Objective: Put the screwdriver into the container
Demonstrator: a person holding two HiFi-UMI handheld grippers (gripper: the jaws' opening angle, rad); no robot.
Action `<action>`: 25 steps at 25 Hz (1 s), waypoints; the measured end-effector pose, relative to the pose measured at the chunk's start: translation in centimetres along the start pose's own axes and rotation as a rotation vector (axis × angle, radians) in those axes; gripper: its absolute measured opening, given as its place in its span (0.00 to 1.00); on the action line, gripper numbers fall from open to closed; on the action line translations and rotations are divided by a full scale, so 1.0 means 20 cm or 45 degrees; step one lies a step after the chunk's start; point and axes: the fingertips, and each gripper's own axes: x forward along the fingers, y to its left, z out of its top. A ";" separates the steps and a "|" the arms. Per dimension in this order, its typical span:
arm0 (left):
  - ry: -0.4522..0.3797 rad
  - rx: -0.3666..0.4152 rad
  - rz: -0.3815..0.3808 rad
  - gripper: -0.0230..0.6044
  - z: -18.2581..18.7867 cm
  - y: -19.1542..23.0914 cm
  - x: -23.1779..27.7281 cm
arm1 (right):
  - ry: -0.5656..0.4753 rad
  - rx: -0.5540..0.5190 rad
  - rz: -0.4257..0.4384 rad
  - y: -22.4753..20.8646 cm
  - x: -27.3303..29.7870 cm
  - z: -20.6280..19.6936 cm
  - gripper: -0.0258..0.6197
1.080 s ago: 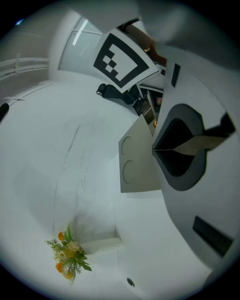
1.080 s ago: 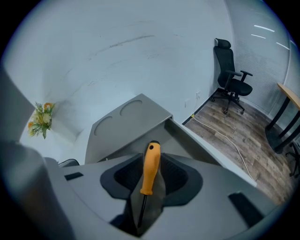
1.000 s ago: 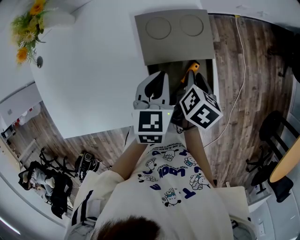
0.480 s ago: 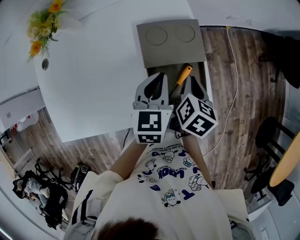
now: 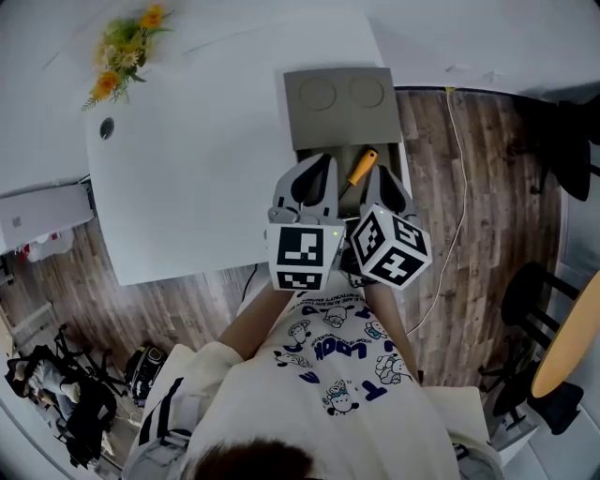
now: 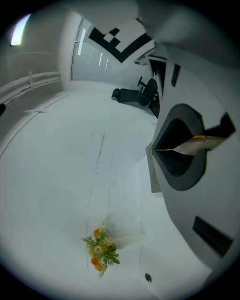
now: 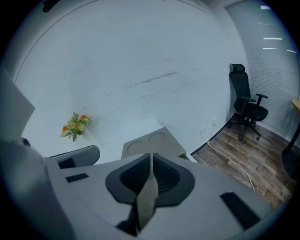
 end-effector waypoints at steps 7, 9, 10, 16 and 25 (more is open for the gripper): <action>-0.061 0.013 0.028 0.07 0.07 0.01 -0.05 | -0.042 -0.055 0.064 0.07 -0.05 0.05 0.10; -0.076 0.014 0.039 0.07 0.09 0.02 -0.06 | -0.060 -0.069 0.077 0.08 -0.06 0.07 0.10; -0.082 0.014 0.043 0.07 0.10 0.02 -0.07 | -0.068 -0.075 0.083 0.09 -0.06 0.09 0.10; -0.108 0.020 0.061 0.07 0.14 0.04 -0.10 | -0.097 -0.098 0.103 0.11 -0.09 0.12 0.09; -0.113 0.023 0.051 0.07 0.14 0.07 -0.11 | -0.104 -0.103 0.109 0.15 -0.10 0.11 0.09</action>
